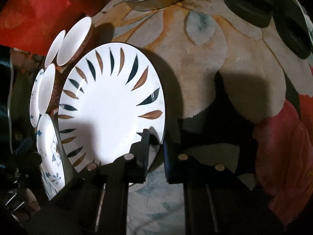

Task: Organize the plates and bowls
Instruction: 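Grasp the rim of the leaf-pattern plate with the right tool, then lift the leaf-pattern plate and carry it toward the red flower print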

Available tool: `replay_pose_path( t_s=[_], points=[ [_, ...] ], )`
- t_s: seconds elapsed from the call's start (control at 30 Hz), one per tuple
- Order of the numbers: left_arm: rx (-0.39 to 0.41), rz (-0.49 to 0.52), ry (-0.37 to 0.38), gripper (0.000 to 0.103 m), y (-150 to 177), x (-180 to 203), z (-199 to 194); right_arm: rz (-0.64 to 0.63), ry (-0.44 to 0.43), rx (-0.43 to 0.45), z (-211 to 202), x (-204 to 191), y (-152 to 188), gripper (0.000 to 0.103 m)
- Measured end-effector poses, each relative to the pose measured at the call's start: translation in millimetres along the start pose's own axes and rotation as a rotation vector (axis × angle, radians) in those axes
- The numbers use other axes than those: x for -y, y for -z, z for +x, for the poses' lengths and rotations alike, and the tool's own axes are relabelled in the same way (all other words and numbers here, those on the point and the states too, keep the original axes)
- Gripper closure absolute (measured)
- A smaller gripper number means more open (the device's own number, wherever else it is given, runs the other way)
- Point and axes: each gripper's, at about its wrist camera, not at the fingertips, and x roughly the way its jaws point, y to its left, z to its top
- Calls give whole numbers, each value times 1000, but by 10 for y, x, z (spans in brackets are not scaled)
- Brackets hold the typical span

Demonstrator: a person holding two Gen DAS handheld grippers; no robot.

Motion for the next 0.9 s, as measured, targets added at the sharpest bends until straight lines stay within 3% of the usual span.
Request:
replay_pose_path(
  t_s=[0.17,0.3,0.4,0.53,0.73,0.9],
  points=[
    [6,38,37,9,-39,97,25,-10,-16,1,-35,13,110,90],
    [10,96,158,10,-166,207,82,32,-48,-24,-19,90,231,90],
    [-5,101,187,10,-287,244,198,50,-65,-29,-5,106,250,89],
    [-53,102,203,18,-414,292,386,59,-72,-37,-7,134,221,89],
    [-119,93,135,22,-496,291,681,32,-69,-27,-27,151,228,88],
    [-194,104,89,43,-477,273,911,27,-67,-28,-20,135,236,88]
  ],
)
